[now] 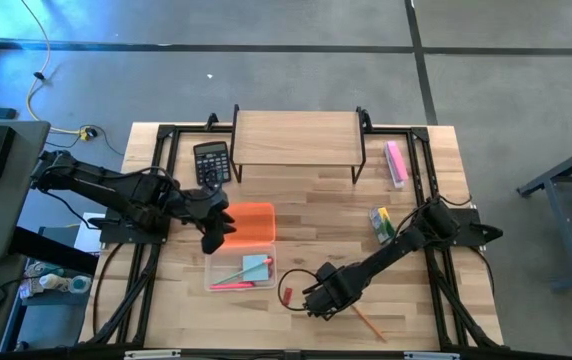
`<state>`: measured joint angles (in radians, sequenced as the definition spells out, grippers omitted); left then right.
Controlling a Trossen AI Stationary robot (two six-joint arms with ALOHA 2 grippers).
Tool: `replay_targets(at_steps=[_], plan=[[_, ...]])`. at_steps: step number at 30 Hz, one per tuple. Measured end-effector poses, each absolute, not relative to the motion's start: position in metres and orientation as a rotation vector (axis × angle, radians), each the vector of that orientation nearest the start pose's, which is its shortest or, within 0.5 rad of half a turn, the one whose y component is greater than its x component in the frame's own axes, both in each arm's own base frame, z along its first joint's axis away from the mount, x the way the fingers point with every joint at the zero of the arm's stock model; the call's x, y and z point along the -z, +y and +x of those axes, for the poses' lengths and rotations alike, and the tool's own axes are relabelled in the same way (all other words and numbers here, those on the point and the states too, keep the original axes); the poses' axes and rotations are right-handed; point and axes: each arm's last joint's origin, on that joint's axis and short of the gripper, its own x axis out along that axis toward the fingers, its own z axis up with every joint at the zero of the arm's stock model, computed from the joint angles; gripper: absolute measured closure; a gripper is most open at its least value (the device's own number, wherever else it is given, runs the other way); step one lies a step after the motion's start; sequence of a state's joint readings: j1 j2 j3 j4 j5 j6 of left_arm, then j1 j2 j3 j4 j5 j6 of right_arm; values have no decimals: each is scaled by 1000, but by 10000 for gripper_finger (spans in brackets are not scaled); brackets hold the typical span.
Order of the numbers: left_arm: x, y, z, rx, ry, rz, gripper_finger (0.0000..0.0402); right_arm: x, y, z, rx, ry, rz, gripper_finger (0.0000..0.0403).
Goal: Pack school essentials
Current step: Put the orange pencil into the supply box
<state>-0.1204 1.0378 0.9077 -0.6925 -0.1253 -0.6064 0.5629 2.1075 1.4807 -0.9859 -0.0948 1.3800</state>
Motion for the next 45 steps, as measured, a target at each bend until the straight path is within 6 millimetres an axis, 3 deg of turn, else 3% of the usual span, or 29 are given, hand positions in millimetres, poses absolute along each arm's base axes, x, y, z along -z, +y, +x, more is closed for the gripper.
replay_targets(at_steps=[11,21,29,45], plan=[[-279,-23,190,-189,963,-479,275,-143,210,328,633,1573,676,389],[-270,-20,172,-252,1152,-441,275,-182,213,362,561,1337,750,390],[-274,-17,154,-294,1188,-414,275,-215,191,391,533,1173,740,391],[-295,-12,121,-292,1018,-417,275,-288,120,456,343,739,645,391]])
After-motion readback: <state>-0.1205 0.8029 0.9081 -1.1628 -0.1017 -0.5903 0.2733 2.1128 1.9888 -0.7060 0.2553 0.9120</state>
